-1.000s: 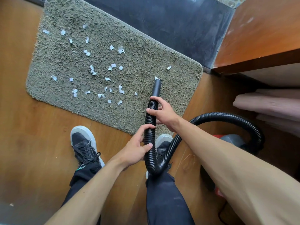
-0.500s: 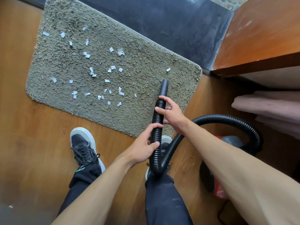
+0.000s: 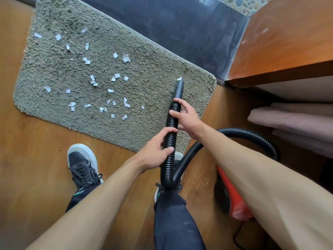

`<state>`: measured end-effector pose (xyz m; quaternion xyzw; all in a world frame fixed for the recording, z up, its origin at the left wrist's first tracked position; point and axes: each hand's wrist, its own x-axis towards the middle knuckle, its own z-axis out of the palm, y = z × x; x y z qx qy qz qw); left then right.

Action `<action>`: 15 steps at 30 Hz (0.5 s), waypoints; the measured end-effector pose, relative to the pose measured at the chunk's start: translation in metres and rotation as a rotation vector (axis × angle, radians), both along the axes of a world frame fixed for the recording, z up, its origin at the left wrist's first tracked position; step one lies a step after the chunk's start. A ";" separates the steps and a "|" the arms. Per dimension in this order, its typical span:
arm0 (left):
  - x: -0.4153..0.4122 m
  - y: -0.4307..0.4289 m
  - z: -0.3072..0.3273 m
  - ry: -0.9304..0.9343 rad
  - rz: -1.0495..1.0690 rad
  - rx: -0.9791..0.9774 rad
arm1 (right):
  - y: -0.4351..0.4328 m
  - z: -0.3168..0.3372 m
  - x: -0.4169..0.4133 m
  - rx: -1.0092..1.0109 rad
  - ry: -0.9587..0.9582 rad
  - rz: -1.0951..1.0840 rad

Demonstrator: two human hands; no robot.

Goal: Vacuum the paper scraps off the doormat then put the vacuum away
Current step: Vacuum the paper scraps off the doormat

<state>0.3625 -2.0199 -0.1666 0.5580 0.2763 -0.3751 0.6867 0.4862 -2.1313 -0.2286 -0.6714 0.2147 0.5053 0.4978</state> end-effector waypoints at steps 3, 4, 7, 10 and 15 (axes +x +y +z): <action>0.002 0.001 0.000 -0.013 -0.004 -0.013 | -0.001 0.001 0.002 -0.008 -0.002 0.002; 0.002 0.003 0.000 -0.018 0.005 -0.024 | 0.001 0.001 0.003 -0.012 -0.003 0.001; 0.003 0.011 -0.001 -0.004 0.035 -0.054 | 0.010 0.001 0.004 -0.019 -0.006 -0.002; 0.003 0.022 -0.002 0.033 0.055 -0.076 | 0.022 0.002 0.003 -0.027 -0.017 -0.018; 0.001 0.037 -0.004 -0.012 0.081 -0.064 | 0.041 0.003 0.004 -0.020 -0.048 0.019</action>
